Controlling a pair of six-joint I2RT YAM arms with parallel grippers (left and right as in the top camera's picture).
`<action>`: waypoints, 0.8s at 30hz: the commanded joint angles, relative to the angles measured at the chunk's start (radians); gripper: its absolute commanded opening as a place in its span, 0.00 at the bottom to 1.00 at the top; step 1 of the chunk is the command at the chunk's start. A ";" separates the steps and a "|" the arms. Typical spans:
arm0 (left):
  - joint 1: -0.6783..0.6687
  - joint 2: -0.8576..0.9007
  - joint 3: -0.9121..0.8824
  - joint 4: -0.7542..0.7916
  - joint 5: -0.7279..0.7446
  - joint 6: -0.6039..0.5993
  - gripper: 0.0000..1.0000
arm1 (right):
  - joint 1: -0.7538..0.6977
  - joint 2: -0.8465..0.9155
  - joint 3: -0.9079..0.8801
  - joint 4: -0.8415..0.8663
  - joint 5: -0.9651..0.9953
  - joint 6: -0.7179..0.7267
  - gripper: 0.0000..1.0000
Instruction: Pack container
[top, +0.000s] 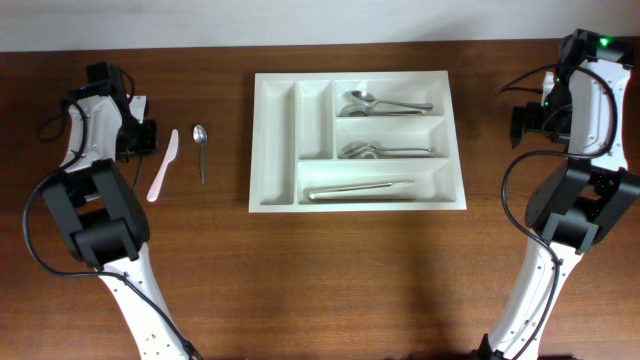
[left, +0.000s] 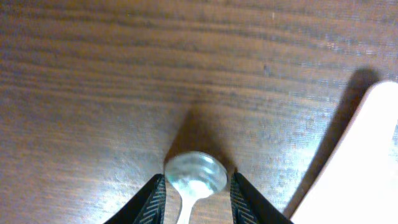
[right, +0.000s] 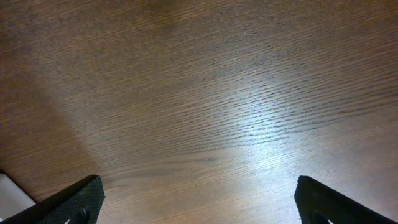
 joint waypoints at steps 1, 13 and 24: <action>0.008 0.041 -0.011 -0.034 -0.008 0.009 0.36 | -0.004 -0.043 0.002 0.000 0.009 0.000 0.99; 0.008 0.042 -0.011 -0.045 -0.008 0.009 0.27 | -0.004 -0.043 0.002 0.000 0.009 0.000 0.99; 0.007 0.042 -0.011 -0.042 -0.008 0.009 0.15 | -0.004 -0.043 0.002 0.000 0.009 0.000 0.99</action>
